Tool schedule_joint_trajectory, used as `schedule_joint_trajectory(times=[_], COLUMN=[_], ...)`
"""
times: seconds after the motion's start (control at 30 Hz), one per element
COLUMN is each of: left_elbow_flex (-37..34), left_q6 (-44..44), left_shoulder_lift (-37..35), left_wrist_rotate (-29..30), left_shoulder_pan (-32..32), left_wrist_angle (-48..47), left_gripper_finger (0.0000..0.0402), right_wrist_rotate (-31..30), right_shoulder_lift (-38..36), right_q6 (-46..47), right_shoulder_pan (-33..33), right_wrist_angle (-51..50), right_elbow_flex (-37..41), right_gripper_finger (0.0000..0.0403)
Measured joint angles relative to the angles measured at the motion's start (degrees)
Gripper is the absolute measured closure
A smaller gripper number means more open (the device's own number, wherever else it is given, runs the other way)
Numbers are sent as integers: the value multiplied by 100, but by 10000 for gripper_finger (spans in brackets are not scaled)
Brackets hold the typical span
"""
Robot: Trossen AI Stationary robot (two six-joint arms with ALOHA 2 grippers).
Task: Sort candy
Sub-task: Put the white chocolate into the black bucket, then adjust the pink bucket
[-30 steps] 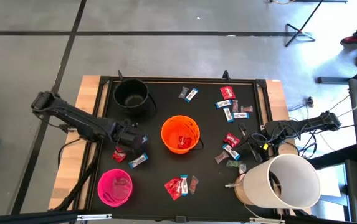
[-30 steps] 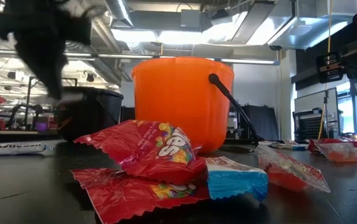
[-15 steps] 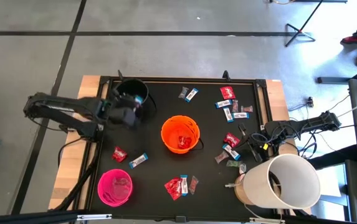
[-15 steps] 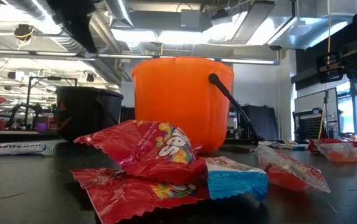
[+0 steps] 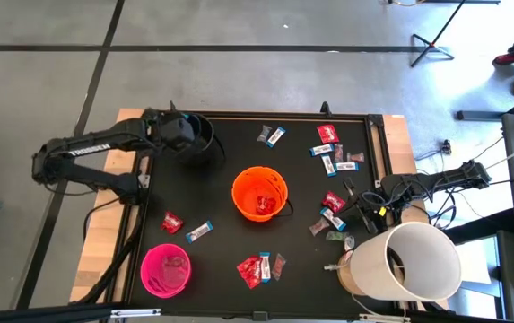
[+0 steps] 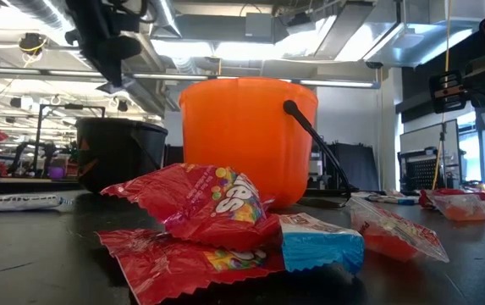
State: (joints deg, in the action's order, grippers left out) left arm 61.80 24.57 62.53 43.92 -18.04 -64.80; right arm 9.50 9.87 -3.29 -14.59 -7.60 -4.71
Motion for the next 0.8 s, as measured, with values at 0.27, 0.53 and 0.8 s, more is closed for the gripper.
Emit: schedule_joint_trajectory(times=[0.27, 0.53, 0.8], left_elbow_flex=[0, 0, -12], left_q6=[-416, -866, -397], left_shoulder_lift=[4, -38, -32], left_wrist_rotate=[-85, -1578, -3614], left_shoulder_pan=[-114, 22, 851], left_wrist_angle=[12, -31, -581], left_gripper_finger=[245, 235, 234], right_wrist_rotate=[0, 0, 0], right_shoulder_lift=[0, 2, 1], right_q6=[1, 0, 1], right_shoulder_pan=[0, 0, -1], right_wrist_angle=[-1, -2, -2], right_elbow_flex=[0, 0, 0], right_gripper_finger=[402, 402, 402])
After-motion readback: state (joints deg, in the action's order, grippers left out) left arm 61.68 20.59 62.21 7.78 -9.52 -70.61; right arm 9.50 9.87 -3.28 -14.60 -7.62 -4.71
